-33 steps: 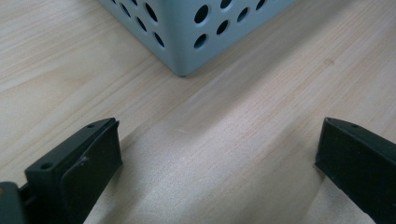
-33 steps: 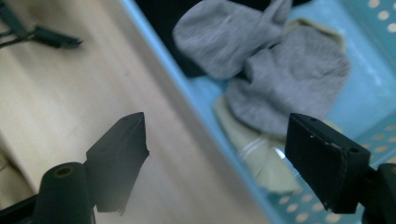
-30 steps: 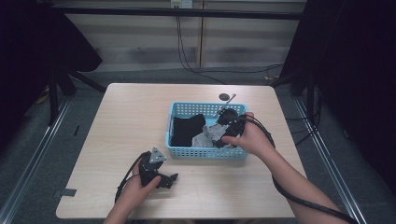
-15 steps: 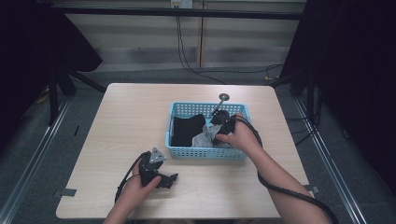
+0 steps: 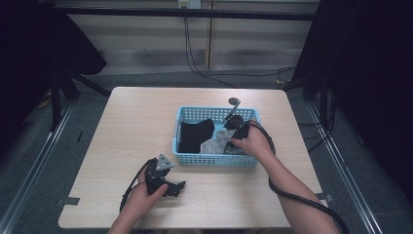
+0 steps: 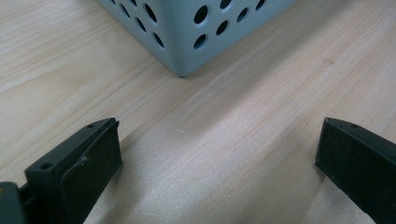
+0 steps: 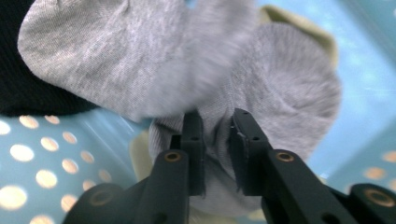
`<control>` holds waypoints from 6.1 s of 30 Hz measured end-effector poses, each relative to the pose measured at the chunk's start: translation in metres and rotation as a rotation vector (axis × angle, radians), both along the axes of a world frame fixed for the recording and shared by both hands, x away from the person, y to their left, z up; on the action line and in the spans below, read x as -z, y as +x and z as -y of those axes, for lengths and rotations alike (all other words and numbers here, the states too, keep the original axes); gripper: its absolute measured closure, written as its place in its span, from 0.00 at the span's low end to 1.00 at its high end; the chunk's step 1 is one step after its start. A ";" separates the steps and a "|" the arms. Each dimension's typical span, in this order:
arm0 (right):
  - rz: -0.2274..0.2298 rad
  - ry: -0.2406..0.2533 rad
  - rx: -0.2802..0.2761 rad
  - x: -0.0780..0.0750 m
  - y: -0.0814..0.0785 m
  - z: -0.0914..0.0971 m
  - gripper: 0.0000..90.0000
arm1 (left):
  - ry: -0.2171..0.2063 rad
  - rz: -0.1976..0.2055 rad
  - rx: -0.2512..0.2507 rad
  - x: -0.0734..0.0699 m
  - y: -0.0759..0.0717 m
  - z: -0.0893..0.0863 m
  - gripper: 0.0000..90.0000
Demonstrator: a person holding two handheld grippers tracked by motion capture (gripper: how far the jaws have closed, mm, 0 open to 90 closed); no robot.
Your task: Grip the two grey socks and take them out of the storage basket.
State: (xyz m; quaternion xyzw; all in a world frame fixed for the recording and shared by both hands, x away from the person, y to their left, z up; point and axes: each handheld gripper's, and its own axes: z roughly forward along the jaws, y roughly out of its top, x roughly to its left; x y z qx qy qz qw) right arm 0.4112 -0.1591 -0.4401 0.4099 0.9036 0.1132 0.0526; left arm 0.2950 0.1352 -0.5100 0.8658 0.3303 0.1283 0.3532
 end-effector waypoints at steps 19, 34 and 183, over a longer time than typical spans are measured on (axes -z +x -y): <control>0.010 0.019 0.015 -0.058 0.004 0.022 0.88 | 0.001 -0.006 0.002 0.000 0.000 0.000 0.00; 0.044 0.058 0.033 -0.094 0.011 0.032 0.88 | 0.002 -0.003 0.002 0.000 0.000 0.000 0.00; -0.055 0.042 -0.091 0.019 0.012 -0.023 0.66 | -0.006 0.001 -0.006 0.000 0.000 0.001 0.00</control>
